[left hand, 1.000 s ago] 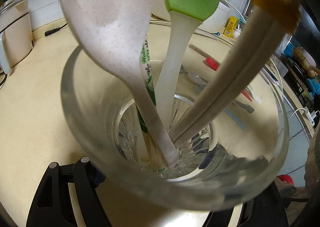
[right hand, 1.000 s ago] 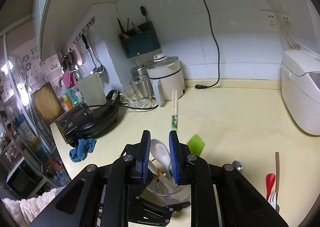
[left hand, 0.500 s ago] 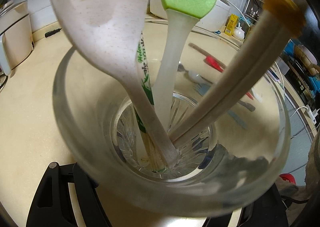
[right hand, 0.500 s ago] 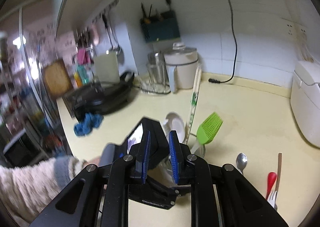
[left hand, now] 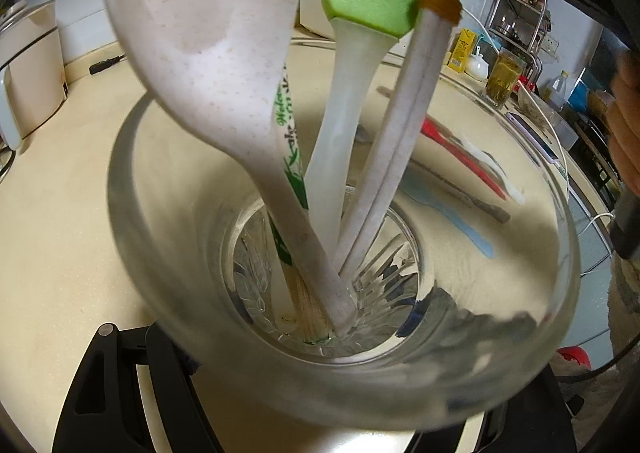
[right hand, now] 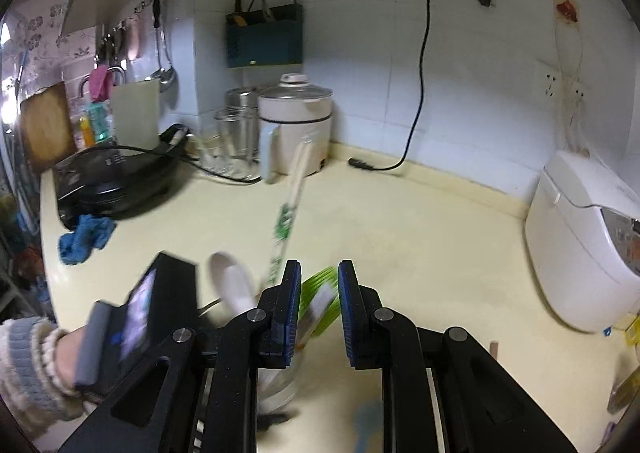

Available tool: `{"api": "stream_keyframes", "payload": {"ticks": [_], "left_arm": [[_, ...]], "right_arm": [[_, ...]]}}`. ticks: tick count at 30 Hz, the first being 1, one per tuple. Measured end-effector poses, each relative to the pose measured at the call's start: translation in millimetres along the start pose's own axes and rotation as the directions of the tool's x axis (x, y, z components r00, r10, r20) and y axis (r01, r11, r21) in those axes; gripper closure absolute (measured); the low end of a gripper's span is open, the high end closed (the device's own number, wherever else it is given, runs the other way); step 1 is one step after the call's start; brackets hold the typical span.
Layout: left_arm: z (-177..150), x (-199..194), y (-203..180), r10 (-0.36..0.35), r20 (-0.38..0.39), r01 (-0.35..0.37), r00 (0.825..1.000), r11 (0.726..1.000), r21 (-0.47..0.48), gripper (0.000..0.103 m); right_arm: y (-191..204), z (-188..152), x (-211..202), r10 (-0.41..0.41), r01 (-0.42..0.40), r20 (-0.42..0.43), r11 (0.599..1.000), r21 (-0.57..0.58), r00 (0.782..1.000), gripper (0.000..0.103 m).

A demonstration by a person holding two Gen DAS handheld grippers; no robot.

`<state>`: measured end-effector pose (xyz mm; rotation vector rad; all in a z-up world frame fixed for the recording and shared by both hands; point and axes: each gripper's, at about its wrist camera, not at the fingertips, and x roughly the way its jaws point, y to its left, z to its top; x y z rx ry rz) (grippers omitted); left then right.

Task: Organize utensils
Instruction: 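Open the right tool to release the chopsticks and move back toward the utensils, then lower the open right tool toward the wooden-handled metal fork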

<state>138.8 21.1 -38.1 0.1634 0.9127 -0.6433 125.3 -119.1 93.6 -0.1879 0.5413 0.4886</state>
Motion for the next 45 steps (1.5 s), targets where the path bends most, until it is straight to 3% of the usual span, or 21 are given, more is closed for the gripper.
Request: {"api": "stream_keyframes", "payload": {"ticks": [10, 18, 32, 41, 45], "left_arm": [[0, 0, 1, -0.003, 0.0, 0.003, 1.0, 1.0, -0.002, 0.023], [-1, 0, -1, 0.005, -0.002, -0.005, 1.0, 1.0, 0.004, 0.023], [2, 2, -8, 0.008, -0.003, -0.008, 1.0, 1.0, 0.006, 0.023], [-1, 1, -7, -0.006, 0.001, 0.006, 1.0, 1.0, -0.007, 0.023], [-3, 0, -6, -0.002, -0.001, 0.002, 1.0, 1.0, -0.002, 0.022]], "right_arm": [[-32, 0, -37, -0.028, 0.01, 0.132, 0.991, 0.135, 0.991, 0.084], [-54, -21, -64, -0.005, -0.028, 0.14, 0.972, 0.234, 0.99, 0.084], [-95, -106, -60, -0.064, 0.072, -0.033, 0.914, 0.398, 0.997, 0.084], [-141, -151, -68, -0.198, 0.26, -0.175, 0.837, 0.481, 0.964, 0.084], [-156, -165, -71, -0.211, 0.296, -0.22, 0.81, 0.507, 0.952, 0.084]]}}
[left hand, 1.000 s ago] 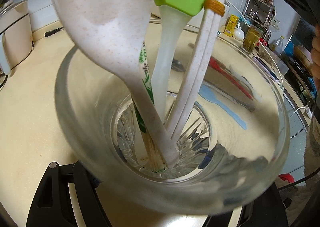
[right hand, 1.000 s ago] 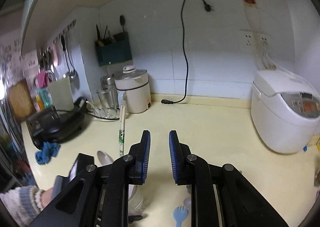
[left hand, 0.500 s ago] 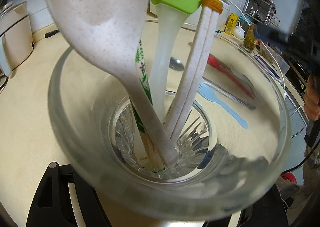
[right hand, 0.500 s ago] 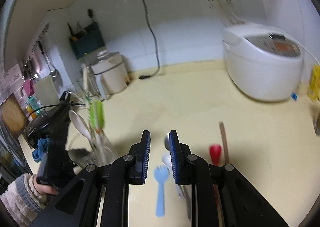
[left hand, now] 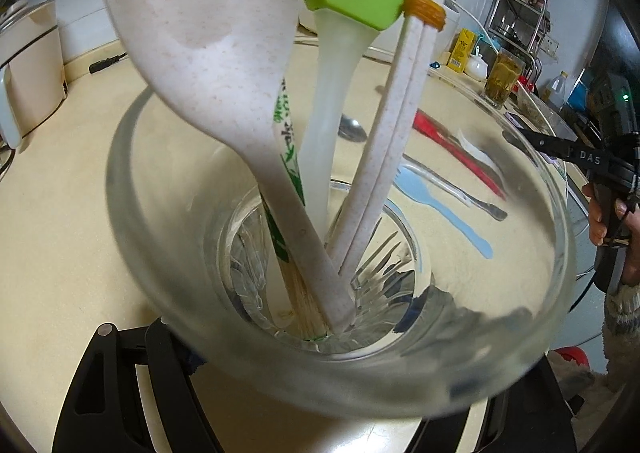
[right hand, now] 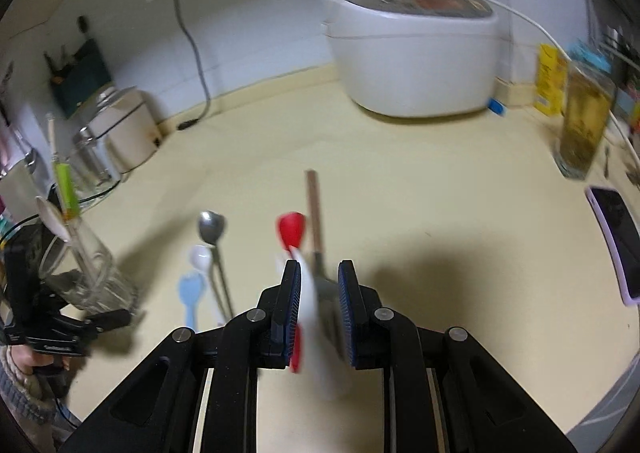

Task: Organize utensils
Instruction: 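Lower the open right tool toward the wooden-handled metal fork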

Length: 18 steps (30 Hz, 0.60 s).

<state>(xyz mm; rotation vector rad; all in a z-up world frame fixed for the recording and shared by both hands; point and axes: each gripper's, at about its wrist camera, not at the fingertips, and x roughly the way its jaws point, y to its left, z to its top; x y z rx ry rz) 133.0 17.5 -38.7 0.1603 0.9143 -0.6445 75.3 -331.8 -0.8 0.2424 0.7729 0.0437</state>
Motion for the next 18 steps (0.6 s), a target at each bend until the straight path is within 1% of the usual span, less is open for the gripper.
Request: {"api": "stream_keyframes", "payload": {"ticks": [4, 9, 15, 18], "left_arm": [[0, -1, 2, -0.002, 0.0, 0.002, 1.0, 1.0, -0.001, 0.022], [0, 0, 0, 0.002, -0.001, -0.002, 1.0, 1.0, 0.002, 0.022], [1, 0, 0, -0.005, 0.0, 0.005, 1.0, 1.0, 0.0, 0.022], [0, 0, 0, -0.002, -0.001, 0.002, 1.0, 1.0, 0.002, 0.022]], "right_arm": [[-6, -3, 4, 0.004, -0.004, -0.024, 1.0, 0.003, 1.0, 0.084], [-2, -5, 7, 0.026, -0.028, -0.042, 0.999, -0.033, 0.999, 0.084], [16, -9, 13, 0.079, -0.088, -0.078, 0.989, -0.118, 0.994, 0.084], [31, -11, 23, 0.072, -0.093, -0.11, 0.977, -0.192, 0.991, 0.084]]}}
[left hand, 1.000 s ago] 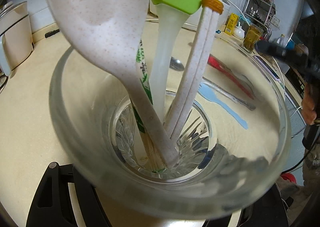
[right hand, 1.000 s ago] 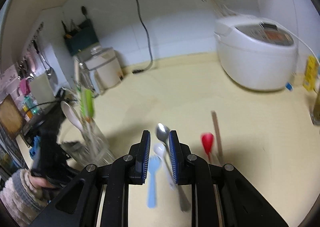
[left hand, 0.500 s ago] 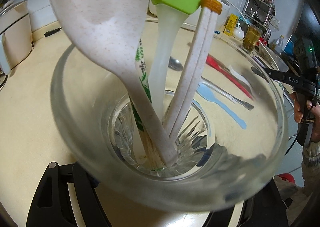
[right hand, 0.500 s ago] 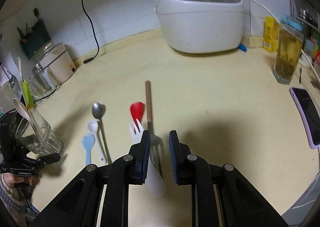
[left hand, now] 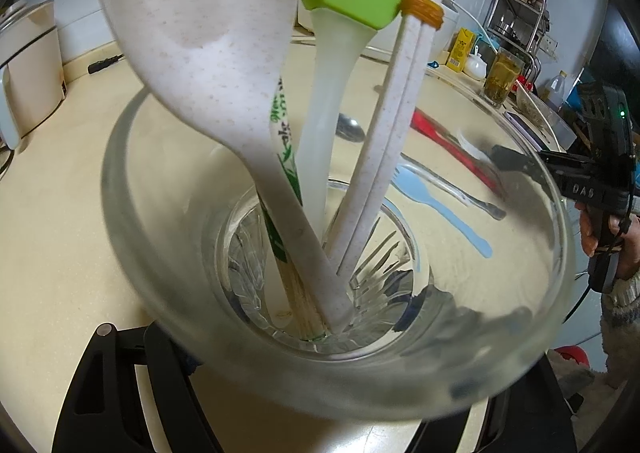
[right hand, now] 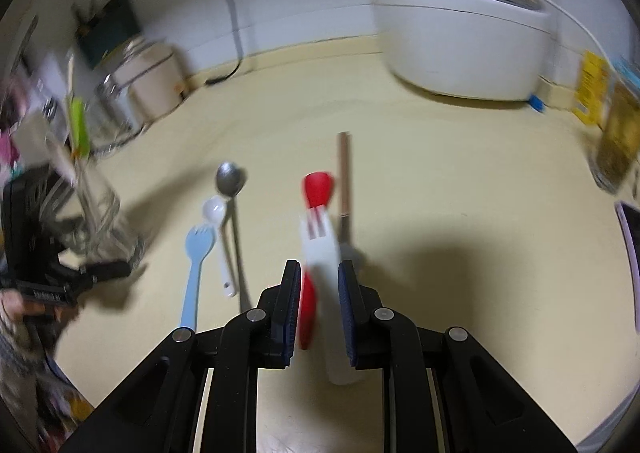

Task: Organize utensils
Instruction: 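Lower the open right tool toward the wooden-handled metal fork, then close the right tool on the fork's wooden handle and lift it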

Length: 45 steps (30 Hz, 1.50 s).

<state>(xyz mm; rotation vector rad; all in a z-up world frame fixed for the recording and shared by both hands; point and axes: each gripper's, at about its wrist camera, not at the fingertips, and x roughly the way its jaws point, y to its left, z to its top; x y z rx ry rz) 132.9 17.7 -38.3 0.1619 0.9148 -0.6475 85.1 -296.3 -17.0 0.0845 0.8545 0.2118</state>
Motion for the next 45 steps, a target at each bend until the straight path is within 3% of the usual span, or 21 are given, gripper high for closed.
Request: {"api": "stream_keyframes", "payload": {"ticks": [7, 23, 32, 40, 45], "left_arm": [[0, 0, -2, 0.007, -0.001, -0.007, 1.0, 1.0, 0.006, 0.022], [0, 0, -2, 0.004, -0.001, -0.004, 1.0, 1.0, 0.004, 0.022], [0, 0, -2, 0.004, -0.001, -0.004, 1.0, 1.0, 0.004, 0.022], [0, 0, -2, 0.005, -0.001, -0.005, 1.0, 1.0, 0.005, 0.022], [0, 0, -2, 0.006, -0.002, -0.006, 1.0, 1.0, 0.006, 0.022]], "right_arm": [[15, 10, 13, -0.11, 0.11, 0.001, 0.99, -0.088, 0.994, 0.083], [33, 26, 40, -0.17, 0.148, -0.071, 0.96, -0.238, 0.983, 0.083], [24, 25, 34, -0.12, 0.109, -0.051, 0.977, -0.181, 0.991, 0.088], [9, 28, 1, -0.083, 0.088, 0.063, 0.993, -0.081, 0.995, 0.089], [-9, 30, 1, -0.115, 0.116, 0.033, 0.993, -0.033, 0.993, 0.089]]}}
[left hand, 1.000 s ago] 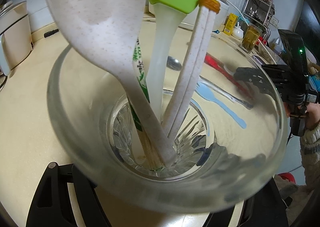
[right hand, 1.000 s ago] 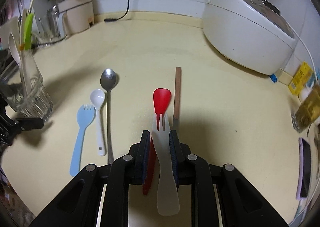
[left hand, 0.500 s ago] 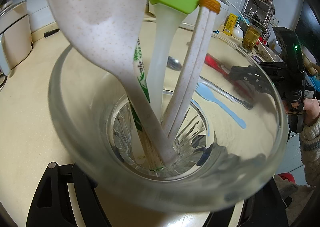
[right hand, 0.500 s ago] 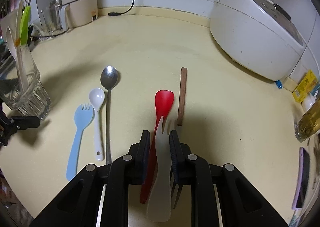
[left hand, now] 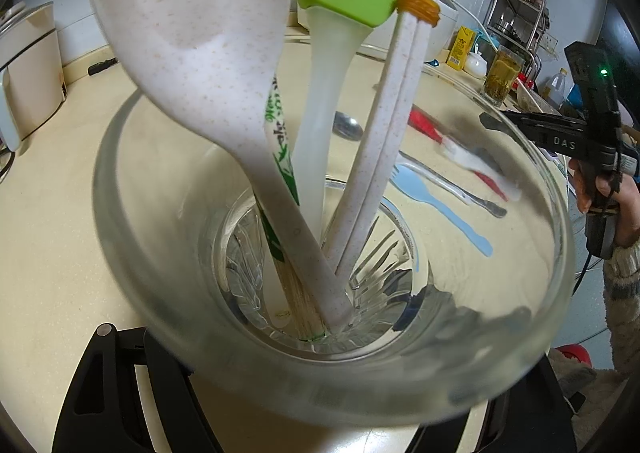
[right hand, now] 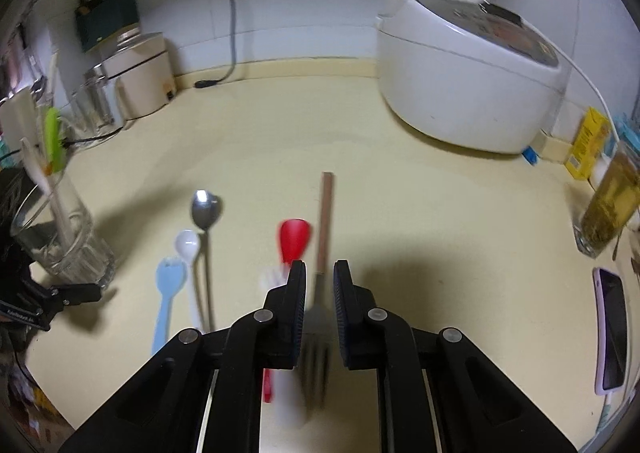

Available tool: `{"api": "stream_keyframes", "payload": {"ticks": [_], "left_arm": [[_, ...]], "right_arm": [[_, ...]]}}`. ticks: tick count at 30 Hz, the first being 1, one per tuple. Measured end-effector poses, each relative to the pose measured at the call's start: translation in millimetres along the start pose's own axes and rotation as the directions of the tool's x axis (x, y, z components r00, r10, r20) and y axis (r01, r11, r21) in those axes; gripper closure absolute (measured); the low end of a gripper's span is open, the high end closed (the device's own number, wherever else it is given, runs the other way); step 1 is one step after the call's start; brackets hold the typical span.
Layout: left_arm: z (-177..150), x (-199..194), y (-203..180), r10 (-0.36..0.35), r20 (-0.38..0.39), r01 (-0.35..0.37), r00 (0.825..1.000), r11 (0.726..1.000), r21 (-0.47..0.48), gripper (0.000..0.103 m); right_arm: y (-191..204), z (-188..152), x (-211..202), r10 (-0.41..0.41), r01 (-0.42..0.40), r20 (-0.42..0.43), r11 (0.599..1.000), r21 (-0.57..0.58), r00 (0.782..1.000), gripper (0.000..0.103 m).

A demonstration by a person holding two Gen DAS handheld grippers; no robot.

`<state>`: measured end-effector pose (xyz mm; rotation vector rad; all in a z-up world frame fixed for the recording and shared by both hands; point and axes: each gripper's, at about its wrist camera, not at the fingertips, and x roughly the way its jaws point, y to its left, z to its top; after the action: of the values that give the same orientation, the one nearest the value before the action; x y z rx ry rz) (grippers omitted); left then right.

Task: Organize utensils
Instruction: 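Close the right tool on the fork's wooden handle and lift it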

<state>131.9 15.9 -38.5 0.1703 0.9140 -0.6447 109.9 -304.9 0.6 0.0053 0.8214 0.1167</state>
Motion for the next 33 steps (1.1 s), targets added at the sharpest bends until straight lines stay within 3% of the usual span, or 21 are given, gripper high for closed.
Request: {"api": "stream_keyframes", "payload": {"ticks": [5, 11, 25, 33], "left_arm": [[0, 0, 1, -0.004, 0.001, 0.004, 1.0, 1.0, -0.002, 0.022], [-1, 0, -2, 0.004, -0.001, -0.004, 1.0, 1.0, 0.004, 0.021], [0, 1, -4, 0.0, -0.001, 0.0, 1.0, 1.0, 0.001, 0.021], [0, 2, -4, -0.002, 0.0, 0.002, 1.0, 1.0, 0.0, 0.021]], "right_arm": [[-6, -16, 11, -0.017, 0.016, -0.057, 1.0, -0.017, 0.998, 0.088], [8, -14, 19, 0.018, -0.02, -0.054, 0.999, -0.045, 0.998, 0.084], [34, 32, 79, -0.035, 0.006, -0.137, 0.979, -0.203, 0.99, 0.084], [27, 69, 113, -0.013, -0.011, -0.159, 0.989, -0.15, 0.987, 0.083]]}}
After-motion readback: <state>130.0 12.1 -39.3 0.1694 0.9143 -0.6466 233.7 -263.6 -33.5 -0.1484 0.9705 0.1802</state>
